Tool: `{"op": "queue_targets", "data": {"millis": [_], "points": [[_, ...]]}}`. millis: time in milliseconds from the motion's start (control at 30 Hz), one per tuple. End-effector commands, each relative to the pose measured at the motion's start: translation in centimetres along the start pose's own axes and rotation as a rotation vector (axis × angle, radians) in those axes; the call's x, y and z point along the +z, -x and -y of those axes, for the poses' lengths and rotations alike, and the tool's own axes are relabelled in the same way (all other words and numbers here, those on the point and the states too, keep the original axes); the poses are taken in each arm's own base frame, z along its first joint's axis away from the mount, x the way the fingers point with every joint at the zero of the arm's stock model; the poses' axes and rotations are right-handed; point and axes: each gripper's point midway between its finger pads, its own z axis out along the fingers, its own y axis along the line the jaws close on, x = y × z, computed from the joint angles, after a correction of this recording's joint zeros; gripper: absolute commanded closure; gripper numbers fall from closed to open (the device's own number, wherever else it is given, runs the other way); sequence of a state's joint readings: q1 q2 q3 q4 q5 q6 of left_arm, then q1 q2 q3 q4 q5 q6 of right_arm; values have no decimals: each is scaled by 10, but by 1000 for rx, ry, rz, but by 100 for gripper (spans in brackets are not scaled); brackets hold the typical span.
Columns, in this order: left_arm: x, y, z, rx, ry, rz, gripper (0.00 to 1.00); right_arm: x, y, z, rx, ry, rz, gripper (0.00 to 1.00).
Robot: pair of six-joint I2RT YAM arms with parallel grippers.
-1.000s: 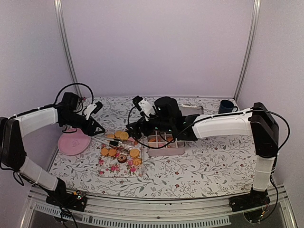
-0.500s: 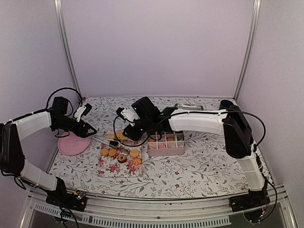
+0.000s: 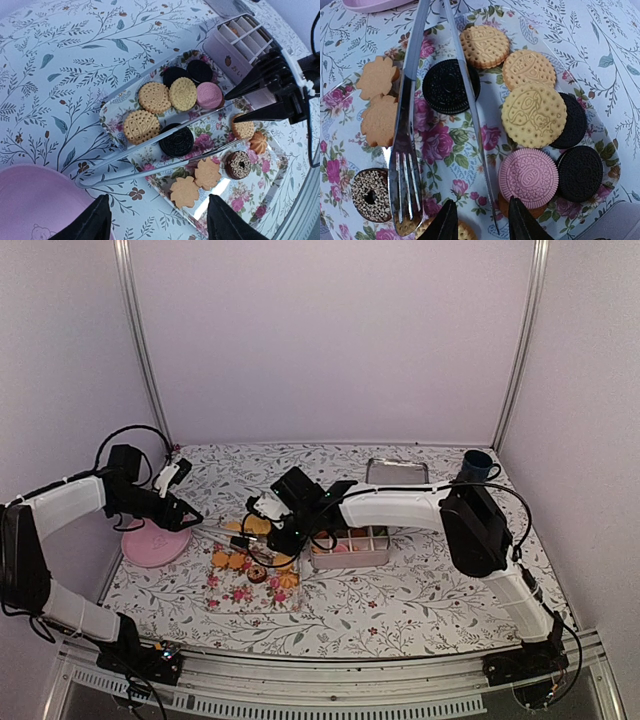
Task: Pack the cookies
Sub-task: Pick up the clamp from the plate, then pass from the right arm to the left
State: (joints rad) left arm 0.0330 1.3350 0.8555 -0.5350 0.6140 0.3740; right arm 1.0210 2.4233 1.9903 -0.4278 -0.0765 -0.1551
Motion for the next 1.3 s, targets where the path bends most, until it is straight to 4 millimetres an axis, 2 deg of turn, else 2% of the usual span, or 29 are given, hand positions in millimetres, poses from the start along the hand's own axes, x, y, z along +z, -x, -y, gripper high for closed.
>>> {"op": "queue_targets", "data": {"millis": [0,100,200,333,567,633,700,800,867,1067,1100,1167,1267], "points": [[-4,-2,5,3,-20,7,34,13,-6,4,-23,-37,-19,65],[-4,-1,6,2,-27,11,35,12,-3,6,-26,-48,-10,73],[-4,1,8,6,-36,17,35,11,2,8,-24,-57,8,88],[-5,2,9,8,-40,21,35,0,17,10,-21,-72,54,100],[-8,6,11,8,-48,36,36,-24,40,14,-20,-114,136,100],[-10,11,11,6,-43,46,36,-47,59,16,-16,-149,195,100],[-15,20,9,-6,-21,64,35,-63,68,20,1,-216,236,100],[-26,37,5,-29,14,100,33,-98,88,35,64,-445,334,100],[-33,49,7,-53,10,133,32,-114,96,37,94,-590,380,100],[-49,84,29,-168,-121,242,28,-126,112,31,105,-891,436,100],[-52,90,34,-185,-150,263,26,-129,116,28,103,-921,454,100],[-57,101,43,-206,-210,299,25,-119,117,20,48,-968,442,100],[-57,108,55,-229,-262,320,25,-122,132,12,47,-986,487,100]]}}
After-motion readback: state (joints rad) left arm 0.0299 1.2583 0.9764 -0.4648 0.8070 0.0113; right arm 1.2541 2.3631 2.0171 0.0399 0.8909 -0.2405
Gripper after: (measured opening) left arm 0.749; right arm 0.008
